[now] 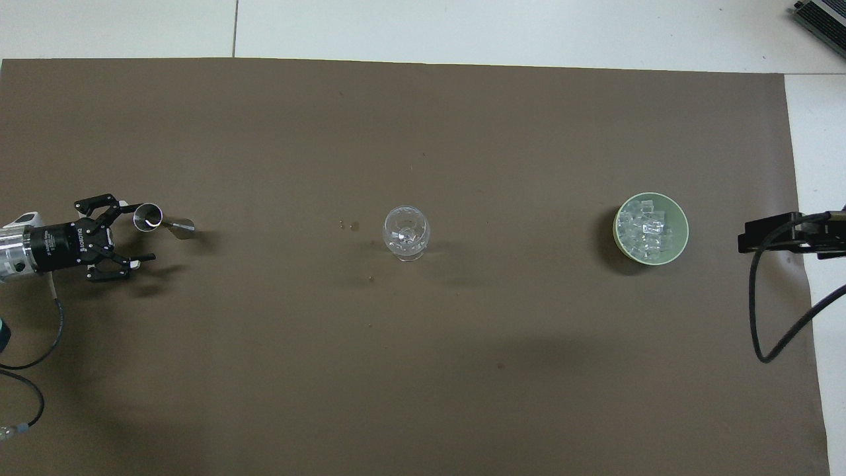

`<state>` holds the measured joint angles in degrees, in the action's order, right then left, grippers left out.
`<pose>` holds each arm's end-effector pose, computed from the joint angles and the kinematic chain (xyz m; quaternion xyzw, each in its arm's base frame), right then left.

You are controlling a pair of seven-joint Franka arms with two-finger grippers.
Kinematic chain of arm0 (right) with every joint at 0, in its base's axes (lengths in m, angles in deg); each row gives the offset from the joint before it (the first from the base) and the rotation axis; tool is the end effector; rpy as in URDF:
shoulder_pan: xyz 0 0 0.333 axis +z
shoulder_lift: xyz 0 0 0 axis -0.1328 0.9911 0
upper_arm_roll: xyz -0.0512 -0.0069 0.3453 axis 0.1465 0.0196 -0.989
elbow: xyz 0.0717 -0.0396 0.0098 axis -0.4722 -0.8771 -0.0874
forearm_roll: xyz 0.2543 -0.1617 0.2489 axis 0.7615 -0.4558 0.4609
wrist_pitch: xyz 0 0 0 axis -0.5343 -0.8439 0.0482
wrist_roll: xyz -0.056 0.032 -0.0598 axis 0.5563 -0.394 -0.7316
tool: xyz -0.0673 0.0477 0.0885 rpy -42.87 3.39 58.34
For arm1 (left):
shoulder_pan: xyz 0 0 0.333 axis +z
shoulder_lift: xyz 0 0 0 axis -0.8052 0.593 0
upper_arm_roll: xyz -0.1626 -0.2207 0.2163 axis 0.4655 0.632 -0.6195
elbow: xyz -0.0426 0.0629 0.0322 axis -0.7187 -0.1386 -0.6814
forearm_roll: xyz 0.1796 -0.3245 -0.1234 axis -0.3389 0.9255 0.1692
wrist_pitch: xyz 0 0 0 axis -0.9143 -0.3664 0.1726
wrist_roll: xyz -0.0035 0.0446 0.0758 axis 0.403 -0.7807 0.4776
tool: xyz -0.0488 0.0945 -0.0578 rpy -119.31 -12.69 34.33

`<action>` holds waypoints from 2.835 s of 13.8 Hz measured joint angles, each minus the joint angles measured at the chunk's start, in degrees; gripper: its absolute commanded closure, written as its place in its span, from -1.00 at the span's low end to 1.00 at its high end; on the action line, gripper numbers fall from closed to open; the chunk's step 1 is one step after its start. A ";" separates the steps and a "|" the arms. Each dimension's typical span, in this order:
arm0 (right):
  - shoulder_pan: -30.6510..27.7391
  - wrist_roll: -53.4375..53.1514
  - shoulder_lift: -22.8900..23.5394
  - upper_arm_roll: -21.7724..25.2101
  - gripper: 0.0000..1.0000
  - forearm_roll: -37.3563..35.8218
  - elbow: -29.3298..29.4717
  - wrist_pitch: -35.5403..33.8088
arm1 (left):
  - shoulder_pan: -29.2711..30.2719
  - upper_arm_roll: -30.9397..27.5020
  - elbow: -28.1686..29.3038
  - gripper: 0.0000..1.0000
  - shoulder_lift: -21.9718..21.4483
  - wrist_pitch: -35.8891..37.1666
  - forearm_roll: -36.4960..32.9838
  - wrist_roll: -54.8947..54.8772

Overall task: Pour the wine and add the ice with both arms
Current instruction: 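Close the left gripper around the silver bottle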

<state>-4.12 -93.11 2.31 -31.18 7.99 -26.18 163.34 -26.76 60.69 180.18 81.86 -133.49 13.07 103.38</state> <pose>0.5120 -0.0183 0.6540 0.9988 -0.0484 -0.0049 0.0021 0.5741 0.1688 0.2563 0.5134 0.6268 -0.3693 0.4552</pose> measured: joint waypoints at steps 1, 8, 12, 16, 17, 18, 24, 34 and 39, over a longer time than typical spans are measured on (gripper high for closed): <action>0.00 0.00 0.00 0.00 -1.00 0.00 0.00 0.00 | -0.55 0.01 0.00 -1.00 0.01 -0.04 0.50 0.00; 0.00 0.00 0.00 0.00 -1.00 0.00 0.00 0.00 | -2.14 -0.13 0.00 -1.00 0.15 -0.71 1.72 0.00; 0.00 0.00 0.00 0.00 -1.00 0.00 0.00 0.00 | -2.63 -0.10 0.00 -1.00 0.34 -1.13 1.92 0.00; 0.00 0.00 0.00 0.00 -1.00 0.00 0.00 0.00 | -3.33 0.00 0.00 -1.00 0.60 -1.64 2.57 0.00; 0.00 0.00 0.00 0.00 -1.00 0.00 0.00 0.00 | -3.50 0.00 0.00 -1.00 0.62 -1.79 2.69 0.00; 0.00 0.00 0.00 0.00 -1.00 0.00 0.00 0.00 | -3.57 0.00 0.00 -1.00 0.64 -1.85 2.73 0.00; 0.00 0.00 0.00 0.00 -1.00 0.00 0.00 0.00 | -3.58 -0.07 0.00 -0.77 0.65 -2.19 2.77 -0.88; 0.00 0.00 0.00 0.00 -1.00 0.00 0.00 0.00 | -3.57 -0.39 0.02 -0.30 0.68 -2.27 2.78 -2.38; 0.00 0.00 0.00 0.00 -1.00 0.00 0.00 0.00 | -3.57 -0.38 0.06 -0.14 0.75 -2.21 2.78 -2.47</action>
<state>-4.12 -93.11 2.31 -31.18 7.99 -26.18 163.34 -30.33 60.31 180.25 82.60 -135.71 15.85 100.91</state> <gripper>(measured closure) 0.000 0.383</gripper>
